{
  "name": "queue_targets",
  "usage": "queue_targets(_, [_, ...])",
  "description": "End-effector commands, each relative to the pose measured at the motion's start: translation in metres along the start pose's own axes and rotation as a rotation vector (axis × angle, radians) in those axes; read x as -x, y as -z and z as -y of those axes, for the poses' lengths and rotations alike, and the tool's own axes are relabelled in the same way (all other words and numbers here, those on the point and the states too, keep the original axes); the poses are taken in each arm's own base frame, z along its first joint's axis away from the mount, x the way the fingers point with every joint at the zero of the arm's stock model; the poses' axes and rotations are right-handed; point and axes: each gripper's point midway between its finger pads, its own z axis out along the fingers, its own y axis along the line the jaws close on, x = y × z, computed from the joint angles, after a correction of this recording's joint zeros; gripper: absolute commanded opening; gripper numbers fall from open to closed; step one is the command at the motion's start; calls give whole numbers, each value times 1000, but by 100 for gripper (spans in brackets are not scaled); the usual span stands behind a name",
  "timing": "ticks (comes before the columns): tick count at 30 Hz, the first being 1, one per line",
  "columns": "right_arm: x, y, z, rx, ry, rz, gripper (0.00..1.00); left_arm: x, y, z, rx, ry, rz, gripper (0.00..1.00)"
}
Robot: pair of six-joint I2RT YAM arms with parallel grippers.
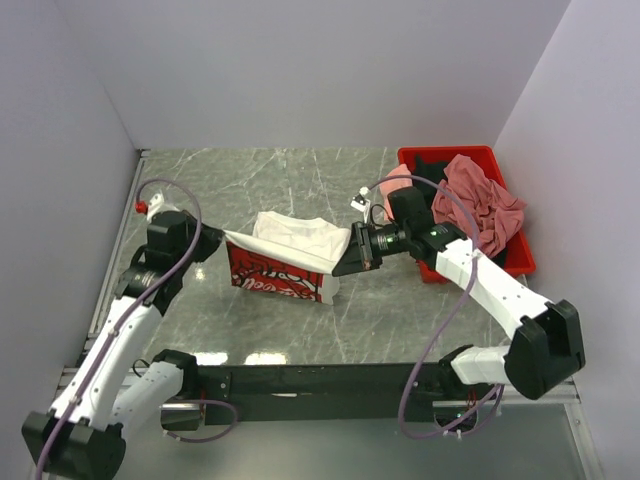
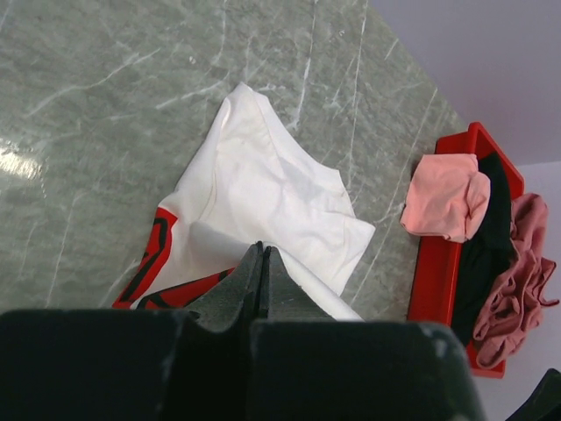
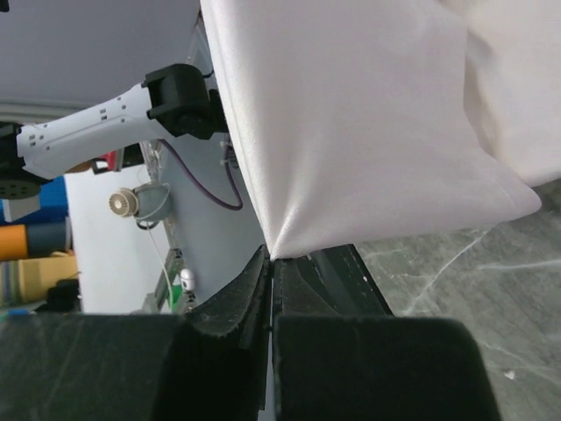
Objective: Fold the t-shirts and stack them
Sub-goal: Fold the tshirt
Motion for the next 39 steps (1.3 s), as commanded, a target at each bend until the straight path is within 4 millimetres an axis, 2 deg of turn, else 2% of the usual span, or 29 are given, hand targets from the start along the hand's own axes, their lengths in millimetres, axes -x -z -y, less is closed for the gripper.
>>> queue_targets(1, [7, 2, -1, 72, -35, -12, 0, 49, -10, 23, -20, -16, 176, 1])
queue_targets(6, [18, 0, 8, 77, -63, -8, 0, 53, -35, 30, -5, -26, 174, 1])
queue_targets(18, [65, 1, 49, 27, -128, 73, 0, 58, -92, 41, 39, -59, 157, 1])
queue_targets(20, [75, -1, 59, 8, -143, 85, 0, 54, -107, 38, 59, -68, 141, 1])
queue_targets(22, [87, -1, 69, -17, -152, 111, 0, 58, -116, 46, 49, -77, 137, 1])
queue_targets(23, [92, 3, 75, -33, -160, 127, 0, 52, -128, 41, 72, -85, 115, 1])
queue_targets(24, [97, 5, 79, -41, -161, 140, 0, 56, -132, 48, 63, -85, 121, 1])
queue_targets(26, [107, 7, 94, -75, -184, 160, 0, 48, -150, 45, 77, -99, 86, 1])
queue_targets(28, [113, 4, 107, -80, -209, 156, 0, 49, -160, 52, 66, -104, 75, 1])
queue_targets(29, [114, 3, 111, -75, -221, 154, 0, 42, -173, 45, 91, -113, 53, 1])
queue_targets(30, [117, 3, 116, -76, -238, 156, 0, 45, -177, 50, 89, -111, 55, 1])
queue_targets(32, [121, -3, 130, -86, -264, 153, 0, 36, -194, 41, 121, -120, 25, 1])
queue_targets(33, [121, -5, 139, -89, -286, 147, 0, 36, -197, 43, 124, -123, 19, 1])
queue_targets(39, [126, -15, 167, -103, -359, 135, 0, 20, -225, 29, 166, -144, -36, 1])
